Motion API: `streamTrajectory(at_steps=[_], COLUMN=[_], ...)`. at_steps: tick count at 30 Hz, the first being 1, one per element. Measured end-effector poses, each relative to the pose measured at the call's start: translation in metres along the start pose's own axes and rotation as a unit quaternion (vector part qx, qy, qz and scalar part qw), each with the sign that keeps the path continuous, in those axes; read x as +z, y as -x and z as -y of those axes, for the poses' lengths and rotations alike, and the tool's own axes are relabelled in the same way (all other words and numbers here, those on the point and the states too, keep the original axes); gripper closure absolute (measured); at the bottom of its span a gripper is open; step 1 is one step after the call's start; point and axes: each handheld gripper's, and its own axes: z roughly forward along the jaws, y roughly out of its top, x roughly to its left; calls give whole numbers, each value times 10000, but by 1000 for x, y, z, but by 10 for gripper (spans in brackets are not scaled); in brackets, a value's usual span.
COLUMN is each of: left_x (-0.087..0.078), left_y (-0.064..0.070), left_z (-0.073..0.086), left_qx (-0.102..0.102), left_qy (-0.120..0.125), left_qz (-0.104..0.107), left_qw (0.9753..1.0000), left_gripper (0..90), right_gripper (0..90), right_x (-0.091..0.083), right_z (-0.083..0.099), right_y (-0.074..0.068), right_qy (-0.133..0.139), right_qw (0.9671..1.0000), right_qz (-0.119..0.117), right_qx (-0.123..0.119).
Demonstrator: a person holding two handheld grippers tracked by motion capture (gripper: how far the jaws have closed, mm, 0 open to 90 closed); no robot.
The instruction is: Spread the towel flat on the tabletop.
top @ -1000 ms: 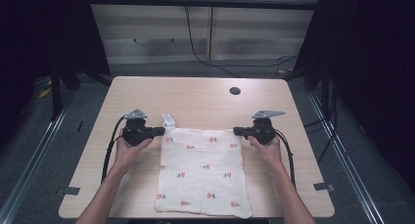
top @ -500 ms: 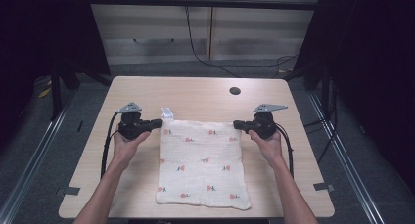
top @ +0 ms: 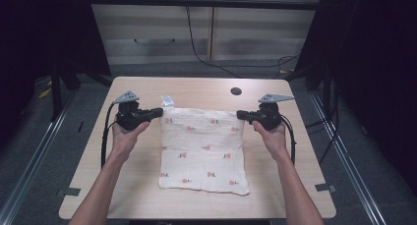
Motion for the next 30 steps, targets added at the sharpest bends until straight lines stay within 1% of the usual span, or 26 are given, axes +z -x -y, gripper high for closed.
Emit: streamTrajectory(at_steps=[3,4,5,7,10,12,14,18,19,21,22,25,30], left_x=[-1,-1,-2,-4,-7,-8,-8,-6,-6,-7,-8,-10,-16], left_y=[2,2,2,1,3,4,5,2,1,0,-1,1,5], left_z=[-7,-10,-12,-17,-21,-19,-15,-1,3,10,14,20,27], left_qx=[17,12,59,70,80,163,191,112,104,91,52,81,119], left_qy=[74,119,109,145,201,182,161,131,88,78,90,88,109], left_qz=[-27,-7,-25,-63,-109,-95,-76,-43,-51,-31,1,26,43], left_qw=[10000,9999,9999,9999,9997,9997,9997,9998,9999,9999,9999,9999,9999], left_gripper=[875,875,875,876,875,875,875,875,875,875,875,875,875], right_gripper=[883,883,883,883,883,883,883,884,884,884,884,884,884], right_x=[-1,-2,-3,-5,-9,-10,-10,-9,-9,-9,-9,-10,-12], right_z=[-5,-7,-10,-14,-22,-23,-21,-12,-10,-3,0,7,16], right_y=[0,0,-1,0,0,-1,-1,-2,-2,-2,-3,-7,-16], right_qy=[1,8,18,50,168,222,203,134,118,70,54,30,-16], right_qw=[10000,10000,10000,9999,9998,9997,9997,9999,9999,9999,9999,9999,9995], right_qz=[11,18,28,30,16,-3,-10,-36,-45,-63,-81,-132,-227], right_qx=[-30,-53,-67,-97,-67,-68,-97,-92,-94,-81,-80,-101,-230])
